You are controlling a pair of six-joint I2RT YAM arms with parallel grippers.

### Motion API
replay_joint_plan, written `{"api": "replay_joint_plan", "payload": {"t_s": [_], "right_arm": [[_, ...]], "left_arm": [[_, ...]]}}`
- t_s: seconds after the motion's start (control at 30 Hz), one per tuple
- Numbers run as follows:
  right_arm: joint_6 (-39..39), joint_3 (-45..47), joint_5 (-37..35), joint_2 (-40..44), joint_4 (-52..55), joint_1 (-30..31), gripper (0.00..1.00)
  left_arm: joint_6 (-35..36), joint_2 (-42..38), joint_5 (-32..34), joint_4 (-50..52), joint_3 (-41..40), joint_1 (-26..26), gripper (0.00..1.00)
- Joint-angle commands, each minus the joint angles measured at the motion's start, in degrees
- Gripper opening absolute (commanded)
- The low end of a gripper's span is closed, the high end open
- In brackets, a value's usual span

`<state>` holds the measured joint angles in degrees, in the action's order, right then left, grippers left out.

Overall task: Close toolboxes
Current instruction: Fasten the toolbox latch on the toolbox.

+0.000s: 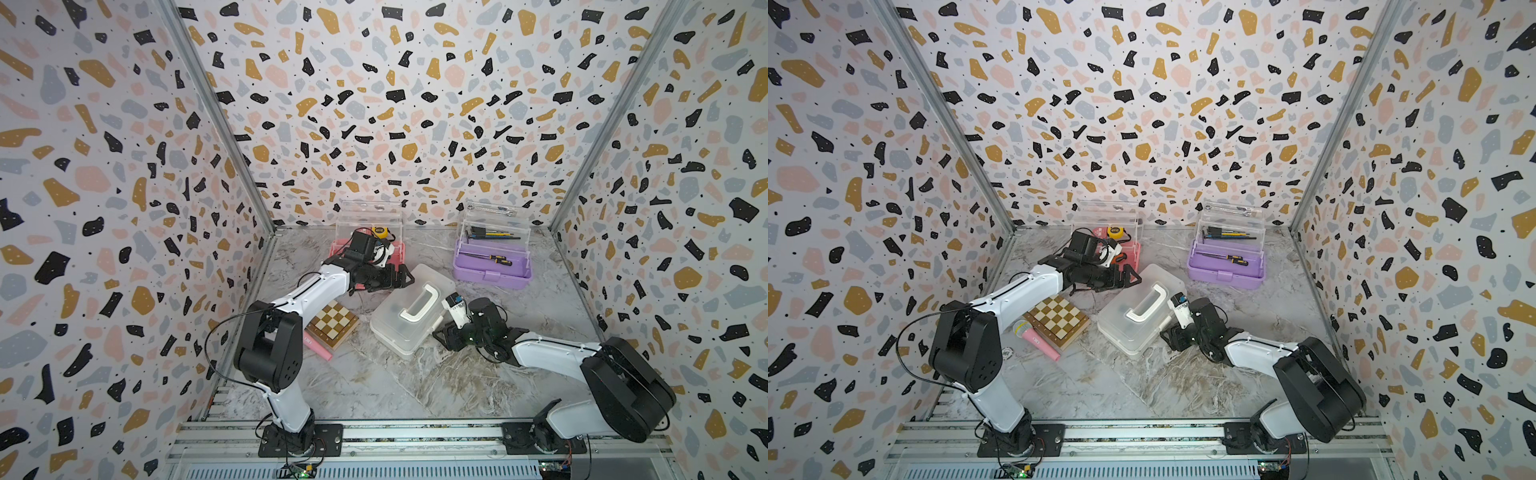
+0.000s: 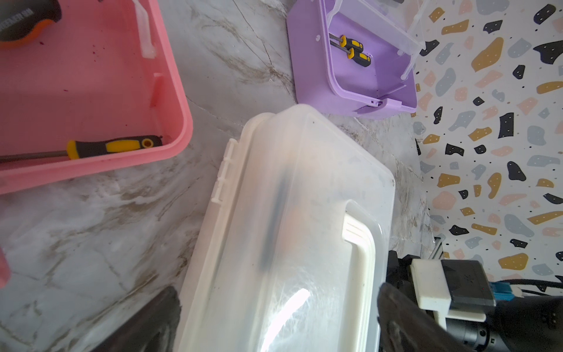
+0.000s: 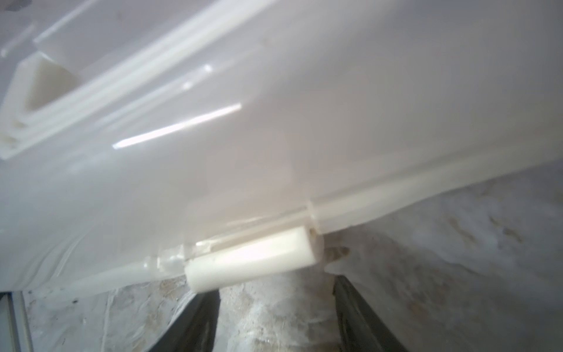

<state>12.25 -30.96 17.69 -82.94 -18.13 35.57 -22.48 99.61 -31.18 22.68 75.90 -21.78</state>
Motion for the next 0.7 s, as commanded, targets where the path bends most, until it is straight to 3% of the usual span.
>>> {"api": "replay_joint_plan", "payload": {"t_s": [0.0, 0.33, 0.5, 0.67], "right_arm": [[-4.3, -0.4, 0.3, -1.6, -7.2, -0.3, 0.6], [-7.0, -0.1, -1.3, -2.8, -11.6, -1.0, 0.45], [-8.4, 1.0, -0.4, -2.8, -13.6, -2.4, 0.55], [-9.2, 1.6, 2.1, -3.0, -15.2, -4.8, 0.59]], "left_arm": [[0.7, 0.3, -1.6, -2.0, -0.8, 0.8, 0.99], [1.0, 2.1, -3.1, -2.2, 0.1, 1.4, 0.99], [2.1, 2.8, -3.6, -1.0, 0.6, 1.6, 0.99], [2.9, 3.3, -4.0, -0.2, 1.2, 1.9, 0.99]]}}
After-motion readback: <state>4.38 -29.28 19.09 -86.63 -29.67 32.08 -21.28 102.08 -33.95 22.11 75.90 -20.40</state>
